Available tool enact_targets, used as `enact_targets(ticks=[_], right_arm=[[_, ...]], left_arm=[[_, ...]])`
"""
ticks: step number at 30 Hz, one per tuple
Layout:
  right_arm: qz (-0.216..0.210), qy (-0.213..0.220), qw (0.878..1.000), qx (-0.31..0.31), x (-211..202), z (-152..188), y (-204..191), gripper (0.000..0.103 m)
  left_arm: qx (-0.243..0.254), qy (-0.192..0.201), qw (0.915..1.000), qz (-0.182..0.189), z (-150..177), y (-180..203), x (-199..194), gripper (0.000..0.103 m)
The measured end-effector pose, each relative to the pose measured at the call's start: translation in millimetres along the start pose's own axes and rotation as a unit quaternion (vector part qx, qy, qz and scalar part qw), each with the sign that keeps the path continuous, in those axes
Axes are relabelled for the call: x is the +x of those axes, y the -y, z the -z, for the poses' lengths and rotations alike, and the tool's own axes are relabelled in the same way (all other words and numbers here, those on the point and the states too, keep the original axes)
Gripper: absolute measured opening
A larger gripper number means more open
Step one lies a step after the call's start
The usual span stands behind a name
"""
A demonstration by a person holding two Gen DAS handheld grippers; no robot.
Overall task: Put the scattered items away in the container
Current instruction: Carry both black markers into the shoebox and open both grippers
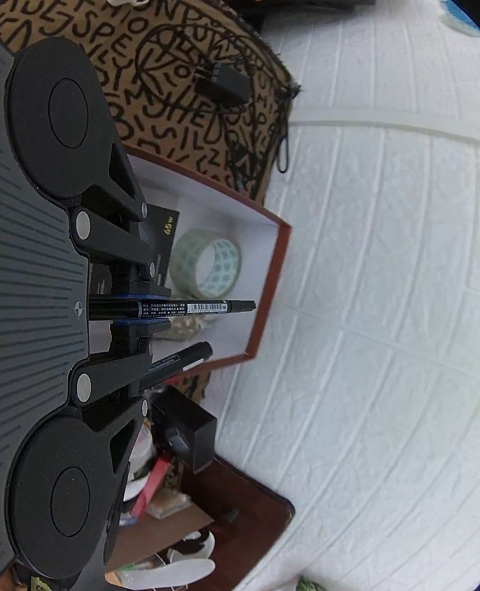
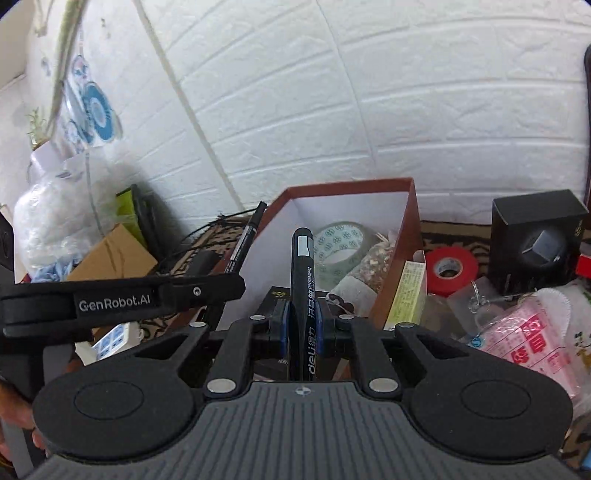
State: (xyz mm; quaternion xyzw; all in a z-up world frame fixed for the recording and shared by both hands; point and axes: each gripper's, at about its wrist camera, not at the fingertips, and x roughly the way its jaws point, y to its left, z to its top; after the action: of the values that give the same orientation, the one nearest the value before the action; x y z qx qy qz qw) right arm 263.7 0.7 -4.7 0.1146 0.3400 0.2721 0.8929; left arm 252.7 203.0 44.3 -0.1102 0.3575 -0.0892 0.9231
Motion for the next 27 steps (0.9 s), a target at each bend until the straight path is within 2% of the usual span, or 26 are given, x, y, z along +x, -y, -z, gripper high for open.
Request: enact_targets(ticks=[7,8,10,12,14,17,20,23,27], right_arm=[[0.039,-0.014,0.999,-0.018,25,1,-5,0.017],[0.042,-0.016,0.999,-0.022,27,1,-5,0.02],[0.051,-0.015,0.998,-0.03,27,2,-6,0.022],[0.062,-0.01,0.997,-0.033,26,2,-2,0.024],[0.058,-0.005,0.998,-0.027,23,2,4,0.028],[0.043,-0.004,0.999,-0.026,19,1,4,0.035],[0.038,0.003,0.999,-0.028,17,2,1,0.044],[0.028,0.008,0.999,-0.02,15,1,1,0.052],[0.026,0.014,0.999,-0.018,12,2,0,0.056]], left_arm=[[0.013,-0.031,0.9994,0.002,6,-11,27,0.007],[0.016,-0.034,0.9993,0.006,7,-12,29,0.03],[0.018,-0.029,0.9994,0.002,9,-12,29,0.035],[0.01,-0.019,0.9996,-0.018,10,-17,28,0.072],[-0.008,-0.007,0.9995,-0.029,12,-25,25,0.084],[-0.032,-0.01,0.9994,-0.007,14,-35,23,0.086],[-0.048,-0.006,0.9988,-0.005,17,-42,20,0.092],[-0.059,0.003,0.9982,0.009,19,-46,15,0.092],[-0.062,0.007,0.9981,0.004,19,-45,9,0.093]])
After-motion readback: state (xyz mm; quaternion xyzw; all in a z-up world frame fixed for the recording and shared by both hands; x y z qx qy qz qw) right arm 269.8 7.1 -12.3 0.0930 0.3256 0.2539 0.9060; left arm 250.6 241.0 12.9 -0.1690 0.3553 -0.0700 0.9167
